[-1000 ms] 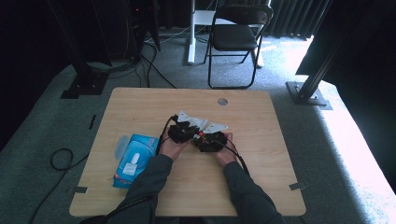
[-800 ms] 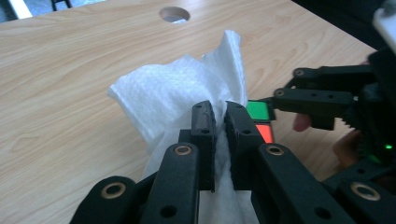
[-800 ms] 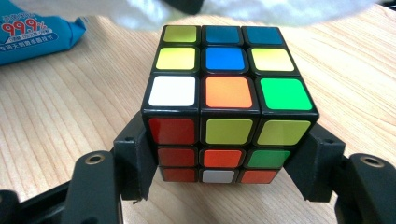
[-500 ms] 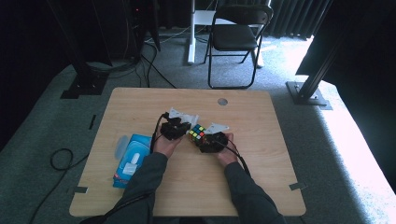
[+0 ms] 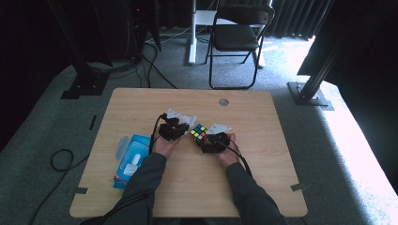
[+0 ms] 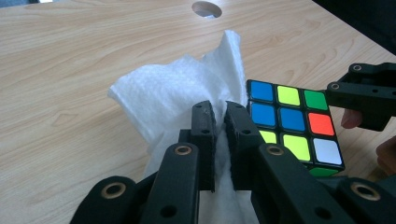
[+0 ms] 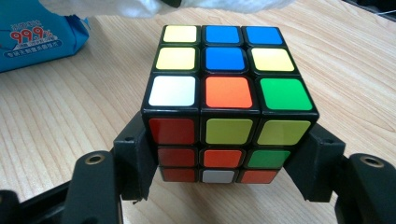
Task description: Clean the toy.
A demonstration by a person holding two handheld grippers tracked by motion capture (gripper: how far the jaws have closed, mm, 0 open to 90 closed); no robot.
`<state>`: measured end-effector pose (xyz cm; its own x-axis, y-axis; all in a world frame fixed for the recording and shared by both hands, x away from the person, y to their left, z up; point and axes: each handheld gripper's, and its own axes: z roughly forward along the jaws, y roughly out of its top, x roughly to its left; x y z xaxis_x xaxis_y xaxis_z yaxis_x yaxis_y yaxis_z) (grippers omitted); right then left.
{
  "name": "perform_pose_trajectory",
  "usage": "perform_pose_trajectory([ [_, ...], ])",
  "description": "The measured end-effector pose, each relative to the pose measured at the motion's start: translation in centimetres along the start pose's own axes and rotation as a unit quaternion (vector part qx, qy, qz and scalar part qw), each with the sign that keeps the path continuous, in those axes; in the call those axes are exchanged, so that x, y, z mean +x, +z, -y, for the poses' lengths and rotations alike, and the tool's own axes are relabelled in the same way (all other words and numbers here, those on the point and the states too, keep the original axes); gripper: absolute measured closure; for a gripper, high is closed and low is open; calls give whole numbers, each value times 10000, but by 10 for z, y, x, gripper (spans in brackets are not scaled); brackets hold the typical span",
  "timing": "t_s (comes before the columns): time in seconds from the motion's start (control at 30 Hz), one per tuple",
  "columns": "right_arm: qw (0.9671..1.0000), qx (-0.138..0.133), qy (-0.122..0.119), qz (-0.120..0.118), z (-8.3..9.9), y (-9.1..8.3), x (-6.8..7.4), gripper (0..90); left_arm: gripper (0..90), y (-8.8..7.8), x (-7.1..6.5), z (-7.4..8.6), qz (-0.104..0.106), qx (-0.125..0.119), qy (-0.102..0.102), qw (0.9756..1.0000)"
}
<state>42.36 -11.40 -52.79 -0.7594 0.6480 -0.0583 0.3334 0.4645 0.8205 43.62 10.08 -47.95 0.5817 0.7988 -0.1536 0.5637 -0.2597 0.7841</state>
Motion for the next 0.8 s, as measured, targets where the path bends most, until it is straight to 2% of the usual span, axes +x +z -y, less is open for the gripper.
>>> perform_pose_trajectory([
  [0.63,9999,-54,41,83,-1,-3,-3,341,838,5,-2,7,-6,85,1,10000],
  [0.8,9999,-51,95,124,0,-4,-4,341,836,8,-6,10,-69,215,152,9996],
])
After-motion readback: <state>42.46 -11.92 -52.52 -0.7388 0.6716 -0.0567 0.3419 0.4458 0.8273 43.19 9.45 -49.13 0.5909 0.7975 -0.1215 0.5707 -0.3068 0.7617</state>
